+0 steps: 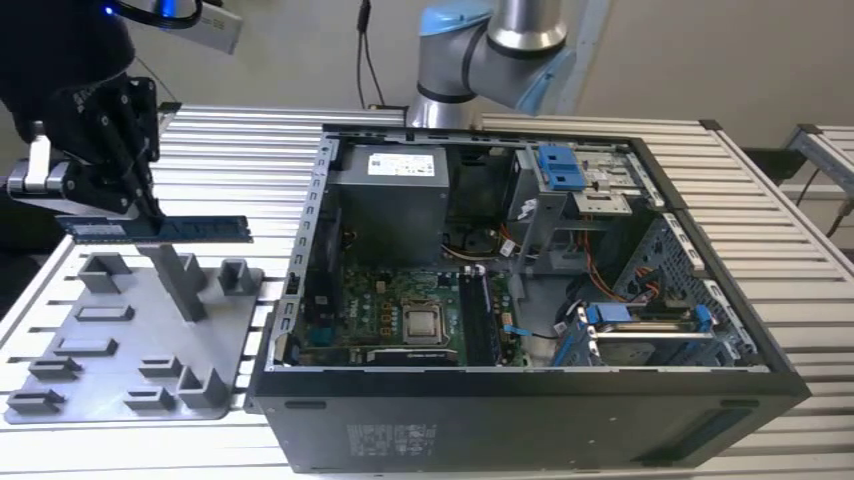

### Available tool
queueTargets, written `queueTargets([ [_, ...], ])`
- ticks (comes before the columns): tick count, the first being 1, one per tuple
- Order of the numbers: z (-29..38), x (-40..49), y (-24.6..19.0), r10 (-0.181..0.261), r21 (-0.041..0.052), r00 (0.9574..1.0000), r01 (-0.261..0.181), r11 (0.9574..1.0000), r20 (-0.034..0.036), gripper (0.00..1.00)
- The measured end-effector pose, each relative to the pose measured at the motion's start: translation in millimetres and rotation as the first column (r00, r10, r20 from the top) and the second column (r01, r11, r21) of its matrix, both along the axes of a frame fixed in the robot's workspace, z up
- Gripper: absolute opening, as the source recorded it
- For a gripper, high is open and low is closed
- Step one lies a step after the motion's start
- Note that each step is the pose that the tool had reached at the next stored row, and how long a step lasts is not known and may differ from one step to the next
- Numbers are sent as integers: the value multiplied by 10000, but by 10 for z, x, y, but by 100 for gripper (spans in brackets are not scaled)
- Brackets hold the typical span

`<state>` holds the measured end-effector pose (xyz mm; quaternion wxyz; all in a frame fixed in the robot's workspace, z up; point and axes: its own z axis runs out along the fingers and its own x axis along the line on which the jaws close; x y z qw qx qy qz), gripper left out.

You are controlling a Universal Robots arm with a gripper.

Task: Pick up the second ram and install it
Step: 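Pick up the second ram and move it above second insertion slot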

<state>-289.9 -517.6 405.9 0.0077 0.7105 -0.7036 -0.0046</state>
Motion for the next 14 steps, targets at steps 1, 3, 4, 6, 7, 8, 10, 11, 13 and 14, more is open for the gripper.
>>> queueTargets([
  [1, 0, 20, 0, 0, 0, 10000, 0, 10000, 0, 14],
  [3, 0, 60, 0, 0, 0, 10000, 0, 10000, 0, 14],
  [4, -1, 81, 0, 0, 1, 10000, 0, 10000, 0, 14],
  [6, 0, 121, 0, 0, 1, 10000, 0, 10000, 0, 14],
  [7, 0, 140, 0, 0, 0, 10000, 0, 10000, 0, 14],
  [8, 0, 162, 0, 0, 1, 10000, 0, 10000, 1, 14],
  [10, 0, 204, 0, 0, 0, 10000, 0, 10000, 0, 14],
  [11, 0, 225, 0, 0, 0, 10000, 0, 10000, -1, 14],
  [13, 0, 267, 0, 0, 0, 10000, 0, 10000, 0, 14],
  [14, 0, 286, 0, 0, 1, 10000, 0, 10000, 0, 14],
])
